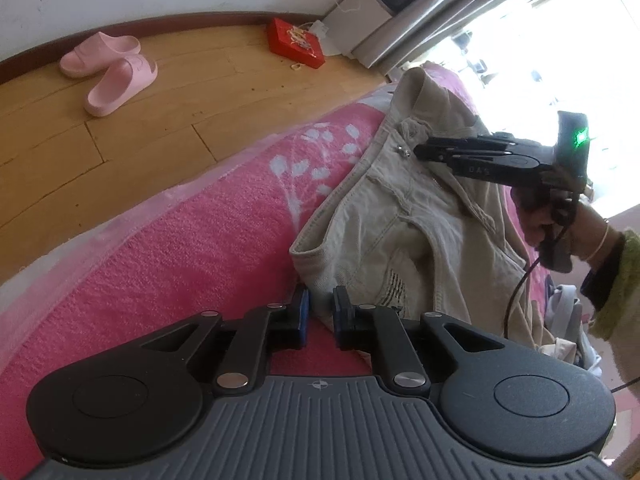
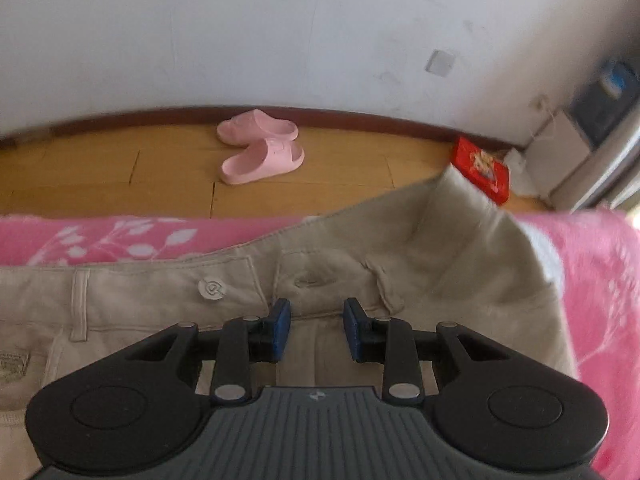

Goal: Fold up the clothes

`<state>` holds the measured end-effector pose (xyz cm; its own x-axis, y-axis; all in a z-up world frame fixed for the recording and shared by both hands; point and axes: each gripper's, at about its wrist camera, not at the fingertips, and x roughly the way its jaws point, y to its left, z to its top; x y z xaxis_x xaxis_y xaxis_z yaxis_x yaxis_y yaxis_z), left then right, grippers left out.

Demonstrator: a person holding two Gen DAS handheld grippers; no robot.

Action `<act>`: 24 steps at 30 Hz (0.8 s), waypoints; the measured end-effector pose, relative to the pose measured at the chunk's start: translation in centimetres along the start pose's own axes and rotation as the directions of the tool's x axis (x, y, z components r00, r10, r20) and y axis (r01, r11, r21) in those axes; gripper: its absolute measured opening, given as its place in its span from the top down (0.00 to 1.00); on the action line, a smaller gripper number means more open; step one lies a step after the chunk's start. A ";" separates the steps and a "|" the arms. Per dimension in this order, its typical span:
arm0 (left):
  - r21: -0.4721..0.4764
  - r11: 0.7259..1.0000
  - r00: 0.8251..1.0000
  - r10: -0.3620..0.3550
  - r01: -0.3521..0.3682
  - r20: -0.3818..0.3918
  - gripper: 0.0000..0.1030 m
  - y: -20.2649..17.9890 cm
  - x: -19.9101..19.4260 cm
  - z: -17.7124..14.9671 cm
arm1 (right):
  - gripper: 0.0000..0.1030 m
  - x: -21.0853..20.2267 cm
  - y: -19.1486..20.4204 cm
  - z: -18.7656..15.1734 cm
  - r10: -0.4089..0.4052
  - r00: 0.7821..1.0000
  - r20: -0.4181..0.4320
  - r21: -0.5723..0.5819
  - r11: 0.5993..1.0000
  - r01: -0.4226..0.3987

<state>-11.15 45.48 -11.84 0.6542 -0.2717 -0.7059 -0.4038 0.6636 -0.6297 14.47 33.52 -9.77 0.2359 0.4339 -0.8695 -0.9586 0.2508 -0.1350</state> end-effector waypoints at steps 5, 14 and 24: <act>0.007 1.000 1.000 0.001 -0.001 0.000 0.90 -0.1 0.1 0.0 | 0.96 -0.9 -0.2 -0.5 0.008 0.999 0.031 0.054 0.998 -0.010; 0.014 1.000 1.000 0.012 -0.012 0.005 0.89 -0.1 0.1 -0.2 | 0.56 0.3 -0.1 1.7 0.040 0.998 0.050 0.136 0.990 -0.046; 0.019 1.000 1.000 0.008 -0.008 0.009 0.89 -0.2 0.1 -0.3 | 0.97 -0.3 -4.2 0.3 0.081 0.985 0.151 0.425 0.894 -0.139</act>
<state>-11.20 45.15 -11.88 0.6563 -0.2604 -0.7081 -0.3967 0.6793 -0.6174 18.49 32.61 -8.83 0.1786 0.5786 -0.7958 -0.8222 0.5321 0.2023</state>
